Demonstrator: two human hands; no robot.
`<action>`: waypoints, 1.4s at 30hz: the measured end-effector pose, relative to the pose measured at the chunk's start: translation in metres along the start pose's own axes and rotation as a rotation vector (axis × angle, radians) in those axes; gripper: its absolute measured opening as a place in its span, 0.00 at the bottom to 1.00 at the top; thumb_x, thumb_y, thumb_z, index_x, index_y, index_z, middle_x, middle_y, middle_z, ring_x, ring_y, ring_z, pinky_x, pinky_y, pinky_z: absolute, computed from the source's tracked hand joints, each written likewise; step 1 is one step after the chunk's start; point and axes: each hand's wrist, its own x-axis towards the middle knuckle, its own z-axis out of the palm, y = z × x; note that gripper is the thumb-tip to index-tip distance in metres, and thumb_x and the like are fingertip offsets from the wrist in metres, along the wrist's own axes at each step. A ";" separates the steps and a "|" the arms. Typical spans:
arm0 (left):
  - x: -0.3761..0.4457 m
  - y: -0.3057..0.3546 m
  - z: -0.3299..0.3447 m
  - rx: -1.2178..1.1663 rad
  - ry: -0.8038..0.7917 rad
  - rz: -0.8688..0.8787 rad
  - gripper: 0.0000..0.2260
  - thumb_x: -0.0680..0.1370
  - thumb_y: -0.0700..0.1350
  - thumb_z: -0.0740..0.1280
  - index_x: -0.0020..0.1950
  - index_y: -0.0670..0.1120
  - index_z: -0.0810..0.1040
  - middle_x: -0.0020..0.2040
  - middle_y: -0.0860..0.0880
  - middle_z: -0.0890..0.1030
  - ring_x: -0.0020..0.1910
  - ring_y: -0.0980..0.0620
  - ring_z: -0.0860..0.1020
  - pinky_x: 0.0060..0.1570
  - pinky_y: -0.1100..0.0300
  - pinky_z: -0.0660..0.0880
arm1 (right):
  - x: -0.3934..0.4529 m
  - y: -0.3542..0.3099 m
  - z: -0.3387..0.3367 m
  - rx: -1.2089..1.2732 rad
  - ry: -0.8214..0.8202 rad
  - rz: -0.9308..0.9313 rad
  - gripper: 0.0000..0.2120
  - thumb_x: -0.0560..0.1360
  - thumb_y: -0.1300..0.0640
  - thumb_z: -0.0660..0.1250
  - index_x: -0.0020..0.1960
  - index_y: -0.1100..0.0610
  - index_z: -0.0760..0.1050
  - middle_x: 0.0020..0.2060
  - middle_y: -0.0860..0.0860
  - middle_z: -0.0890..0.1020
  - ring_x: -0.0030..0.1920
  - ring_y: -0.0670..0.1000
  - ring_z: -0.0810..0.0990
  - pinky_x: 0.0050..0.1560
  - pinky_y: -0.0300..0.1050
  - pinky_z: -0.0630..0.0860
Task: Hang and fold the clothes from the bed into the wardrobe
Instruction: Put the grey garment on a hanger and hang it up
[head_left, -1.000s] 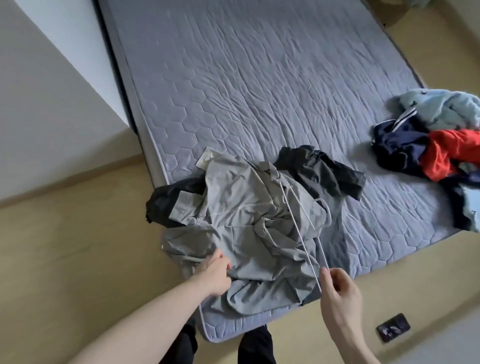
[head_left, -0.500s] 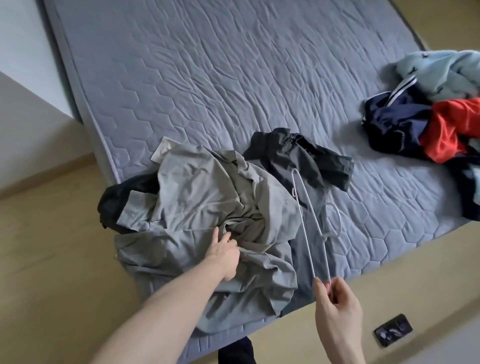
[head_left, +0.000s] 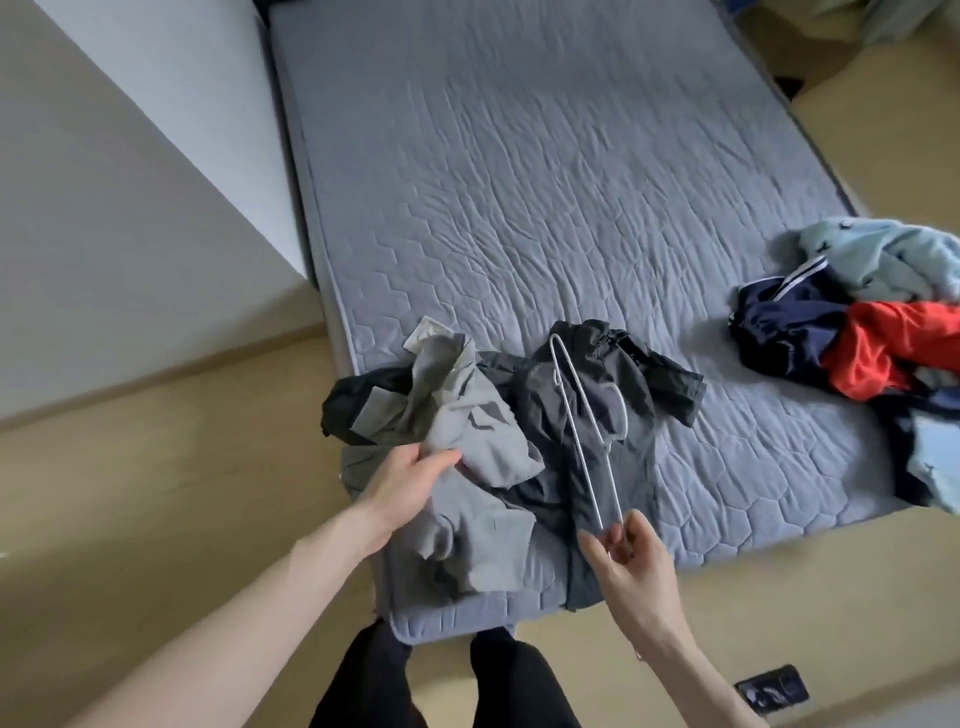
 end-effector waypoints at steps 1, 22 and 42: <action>-0.020 0.013 0.000 -0.147 0.010 -0.009 0.10 0.81 0.51 0.70 0.56 0.46 0.85 0.52 0.52 0.88 0.54 0.51 0.85 0.56 0.55 0.78 | -0.007 -0.012 -0.001 0.007 -0.055 -0.036 0.21 0.74 0.58 0.75 0.41 0.60 0.62 0.29 0.45 0.70 0.30 0.46 0.63 0.30 0.36 0.63; -0.239 0.026 -0.139 0.102 0.511 0.961 0.36 0.72 0.39 0.78 0.71 0.59 0.62 0.76 0.48 0.65 0.76 0.48 0.67 0.74 0.48 0.68 | -0.171 -0.259 0.050 0.226 -0.402 -0.633 0.12 0.71 0.64 0.65 0.40 0.58 0.60 0.34 0.52 0.64 0.36 0.51 0.62 0.34 0.47 0.61; -0.286 -0.018 -0.227 0.616 0.178 0.698 0.19 0.76 0.63 0.71 0.38 0.49 0.78 0.33 0.53 0.79 0.33 0.57 0.75 0.36 0.59 0.69 | -0.211 -0.303 -0.003 0.043 -0.350 -0.649 0.08 0.63 0.61 0.63 0.40 0.56 0.66 0.34 0.52 0.65 0.35 0.49 0.63 0.36 0.48 0.57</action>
